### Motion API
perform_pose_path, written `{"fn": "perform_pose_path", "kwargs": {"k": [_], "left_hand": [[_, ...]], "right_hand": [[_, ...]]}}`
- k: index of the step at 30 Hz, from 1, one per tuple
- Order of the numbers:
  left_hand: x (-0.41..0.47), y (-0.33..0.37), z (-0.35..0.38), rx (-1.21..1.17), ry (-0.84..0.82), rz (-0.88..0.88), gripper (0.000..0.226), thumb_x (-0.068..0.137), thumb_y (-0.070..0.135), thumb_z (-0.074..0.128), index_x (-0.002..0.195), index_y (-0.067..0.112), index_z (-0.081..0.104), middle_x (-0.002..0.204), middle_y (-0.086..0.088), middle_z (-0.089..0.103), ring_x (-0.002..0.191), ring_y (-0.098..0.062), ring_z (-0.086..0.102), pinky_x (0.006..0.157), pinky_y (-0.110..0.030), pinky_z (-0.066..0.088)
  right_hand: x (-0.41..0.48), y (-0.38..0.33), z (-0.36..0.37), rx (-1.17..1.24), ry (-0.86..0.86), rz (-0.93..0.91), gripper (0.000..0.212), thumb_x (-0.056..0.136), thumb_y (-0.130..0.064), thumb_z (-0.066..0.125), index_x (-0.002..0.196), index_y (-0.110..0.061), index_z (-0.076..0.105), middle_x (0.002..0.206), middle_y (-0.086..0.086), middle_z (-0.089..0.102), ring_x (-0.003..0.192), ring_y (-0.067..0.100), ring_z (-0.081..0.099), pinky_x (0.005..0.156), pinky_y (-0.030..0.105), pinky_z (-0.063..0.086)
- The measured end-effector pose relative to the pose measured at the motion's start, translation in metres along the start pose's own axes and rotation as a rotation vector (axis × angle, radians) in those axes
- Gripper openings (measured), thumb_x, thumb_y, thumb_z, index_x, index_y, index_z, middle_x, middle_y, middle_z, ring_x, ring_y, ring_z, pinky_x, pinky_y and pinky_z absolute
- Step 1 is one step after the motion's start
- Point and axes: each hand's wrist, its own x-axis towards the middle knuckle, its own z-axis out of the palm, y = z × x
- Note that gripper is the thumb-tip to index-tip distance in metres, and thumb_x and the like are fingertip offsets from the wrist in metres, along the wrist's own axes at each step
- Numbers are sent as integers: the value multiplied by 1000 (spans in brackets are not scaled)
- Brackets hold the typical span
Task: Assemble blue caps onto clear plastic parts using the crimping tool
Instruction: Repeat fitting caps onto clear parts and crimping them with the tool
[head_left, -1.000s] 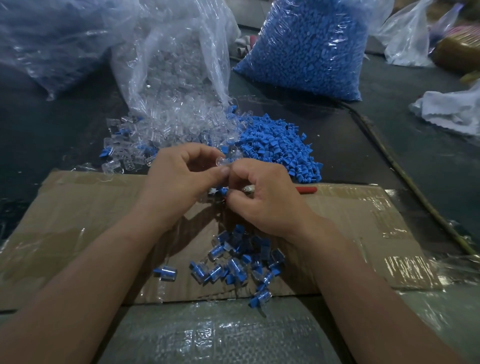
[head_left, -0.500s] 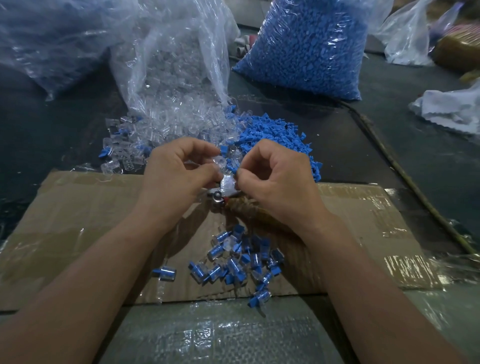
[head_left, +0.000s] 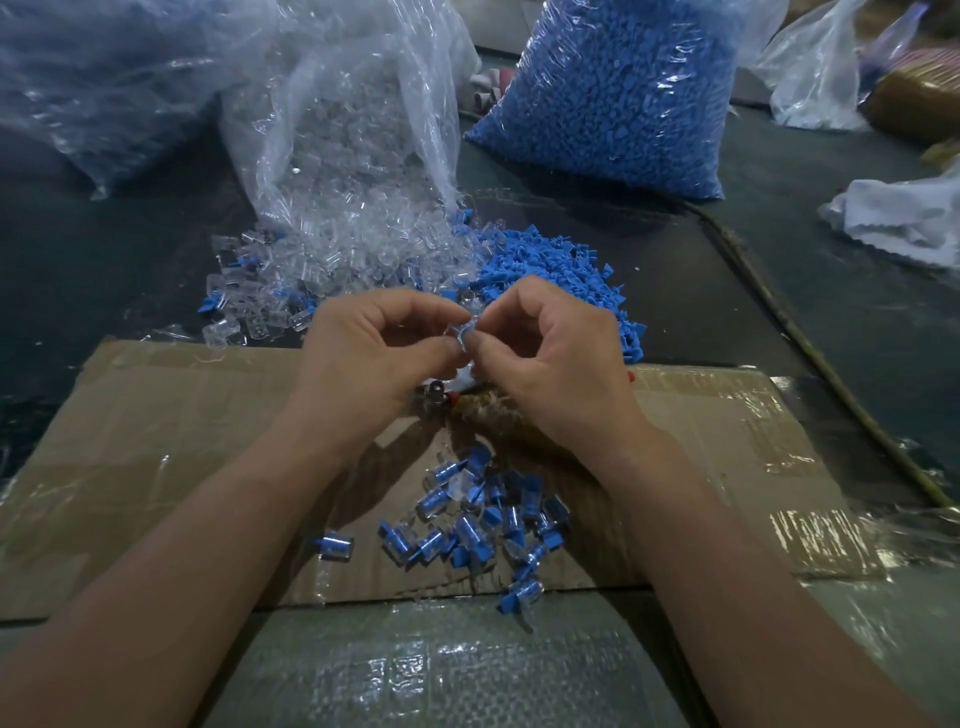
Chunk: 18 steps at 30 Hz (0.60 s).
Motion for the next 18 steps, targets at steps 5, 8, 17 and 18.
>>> {"fn": "perform_pose_path", "kwargs": {"k": [5, 8, 17, 18], "left_hand": [[3, -1, -3, -191, -16, -70, 14, 66, 3, 67, 77, 12, 67, 67, -4, 70, 64, -11, 67, 59, -16, 52], [6, -4, -6, -270, -45, -103, 15, 58, 9, 65, 72, 14, 68, 67, -3, 69, 65, -15, 67, 60, -19, 53], [5, -3, -4, -311, -5, -140, 17, 53, 10, 68, 69, 9, 65, 63, -4, 69, 59, -15, 66, 54, -18, 52], [5, -2, -4, -316, 5, -153, 17, 52, 10, 67, 69, 8, 64, 62, -4, 68, 57, -14, 66, 53, -18, 52]], "right_hand": [[3, 1, -2, 84, -55, 47, 24, 80, -19, 68, 103, -19, 61, 90, -16, 59, 83, 1, 61, 79, 18, 51], [4, 1, -2, 210, -131, 81, 34, 82, -11, 64, 116, -14, 61, 104, -7, 63, 94, 5, 63, 86, 23, 51], [2, 1, 0, 309, -144, 78, 26, 79, -11, 67, 104, -12, 64, 92, -5, 67, 86, 5, 65, 80, 20, 52], [2, 1, 0, 313, -158, 78, 28, 78, -10, 68, 105, -12, 64, 93, -4, 67, 87, 5, 66, 80, 20, 52]]}}
